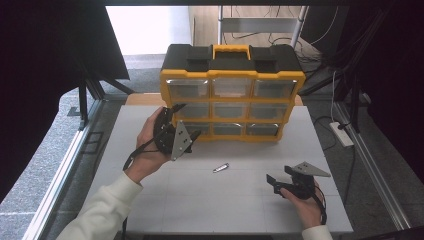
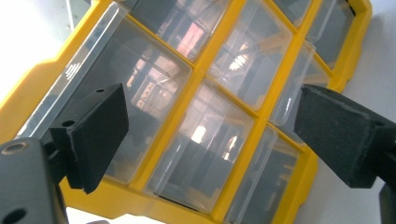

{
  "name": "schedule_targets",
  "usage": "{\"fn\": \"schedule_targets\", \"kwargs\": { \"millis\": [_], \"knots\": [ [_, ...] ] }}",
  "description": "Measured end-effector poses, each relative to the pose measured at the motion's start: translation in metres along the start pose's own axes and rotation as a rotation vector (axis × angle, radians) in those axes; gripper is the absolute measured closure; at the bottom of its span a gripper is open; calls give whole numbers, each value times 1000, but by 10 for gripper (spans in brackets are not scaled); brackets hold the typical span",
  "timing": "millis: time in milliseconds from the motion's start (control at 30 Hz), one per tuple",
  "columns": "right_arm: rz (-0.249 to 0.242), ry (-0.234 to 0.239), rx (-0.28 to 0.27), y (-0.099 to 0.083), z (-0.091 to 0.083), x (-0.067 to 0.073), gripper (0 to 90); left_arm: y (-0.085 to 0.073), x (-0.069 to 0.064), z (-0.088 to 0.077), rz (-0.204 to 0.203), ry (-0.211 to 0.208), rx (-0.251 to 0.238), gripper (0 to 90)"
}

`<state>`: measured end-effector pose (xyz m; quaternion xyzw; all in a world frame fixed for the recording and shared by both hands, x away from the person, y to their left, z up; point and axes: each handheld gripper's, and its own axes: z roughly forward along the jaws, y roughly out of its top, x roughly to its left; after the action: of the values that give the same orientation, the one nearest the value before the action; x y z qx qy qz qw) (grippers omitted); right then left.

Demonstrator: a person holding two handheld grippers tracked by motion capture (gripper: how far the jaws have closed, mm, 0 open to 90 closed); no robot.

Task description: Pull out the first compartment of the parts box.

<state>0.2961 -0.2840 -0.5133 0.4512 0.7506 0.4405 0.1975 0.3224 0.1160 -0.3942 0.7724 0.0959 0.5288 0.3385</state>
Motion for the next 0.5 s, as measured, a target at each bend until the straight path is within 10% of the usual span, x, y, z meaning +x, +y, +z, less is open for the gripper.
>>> {"fn": "schedule_targets", "kwargs": {
  "millis": [500],
  "knots": [
    [-10,1,6,0,1,1,181,4,8,12,16,25,-1,110]
  ]
}}
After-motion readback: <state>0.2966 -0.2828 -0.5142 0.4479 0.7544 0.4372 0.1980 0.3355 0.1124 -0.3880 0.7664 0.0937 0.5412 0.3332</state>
